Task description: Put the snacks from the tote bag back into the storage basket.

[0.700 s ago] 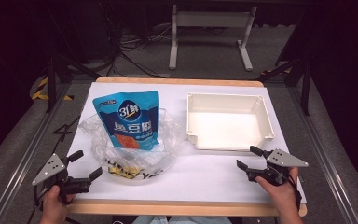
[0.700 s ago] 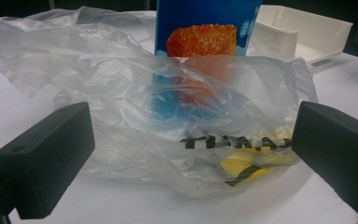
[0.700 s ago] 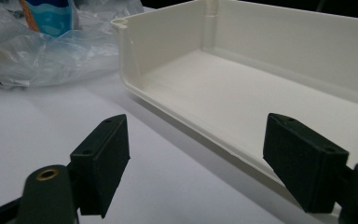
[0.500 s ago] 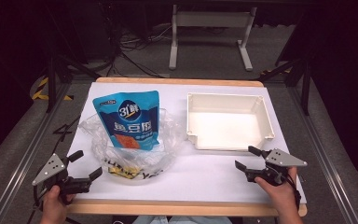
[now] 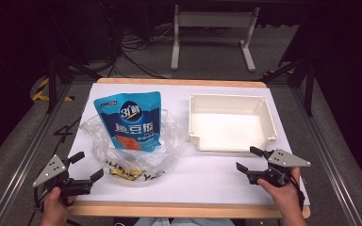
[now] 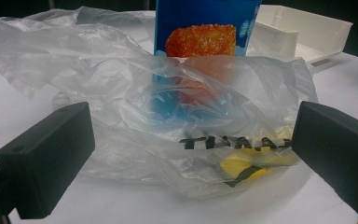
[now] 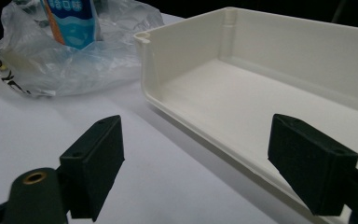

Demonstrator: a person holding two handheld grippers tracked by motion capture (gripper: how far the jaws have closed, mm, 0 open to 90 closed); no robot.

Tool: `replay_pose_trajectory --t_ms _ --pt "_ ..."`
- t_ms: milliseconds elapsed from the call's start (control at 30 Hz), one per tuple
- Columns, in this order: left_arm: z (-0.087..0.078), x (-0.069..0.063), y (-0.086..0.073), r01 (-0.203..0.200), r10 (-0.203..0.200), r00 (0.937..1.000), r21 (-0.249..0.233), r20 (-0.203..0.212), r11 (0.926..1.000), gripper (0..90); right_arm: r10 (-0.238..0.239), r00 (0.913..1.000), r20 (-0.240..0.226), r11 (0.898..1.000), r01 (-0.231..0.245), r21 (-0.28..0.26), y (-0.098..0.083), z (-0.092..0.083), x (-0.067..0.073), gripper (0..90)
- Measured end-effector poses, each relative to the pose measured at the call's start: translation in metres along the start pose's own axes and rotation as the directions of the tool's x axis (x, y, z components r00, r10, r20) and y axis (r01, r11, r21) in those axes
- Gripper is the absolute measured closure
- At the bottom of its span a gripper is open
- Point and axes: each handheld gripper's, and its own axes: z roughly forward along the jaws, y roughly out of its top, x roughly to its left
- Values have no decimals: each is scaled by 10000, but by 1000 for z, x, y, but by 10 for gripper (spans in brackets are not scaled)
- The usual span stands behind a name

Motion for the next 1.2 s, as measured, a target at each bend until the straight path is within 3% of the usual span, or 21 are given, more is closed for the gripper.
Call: replay_pose_trajectory --t_ms 267,533,733,867,933,1200 --pt "1 0 0 -29 30 10000 154 -71 9999 3 -336 9980 -540 9994 338 30 34 -5 11 183" --pt "1 0 0 -29 32 9999 172 -136 9998 3 -422 9967 -692 9982 450 394 56 -7 14 164" --pt "1 0 0 -3 6 9999 175 -148 9998 3 -387 9954 -881 9937 476 1010 66 -4 11 141" --pt "1 0 -1 19 -17 9999 162 -142 9999 3 -485 9950 -879 9927 577 1056 72 -4 12 132" --pt "1 1 -1 81 -77 9998 218 -162 9997 3 -771 9944 -716 9897 851 1154 76 -5 16 135" --pt "2 0 -1 43 -40 9998 162 -174 9999 3 -1031 9906 -899 9902 1108 848 86 -6 28 133"
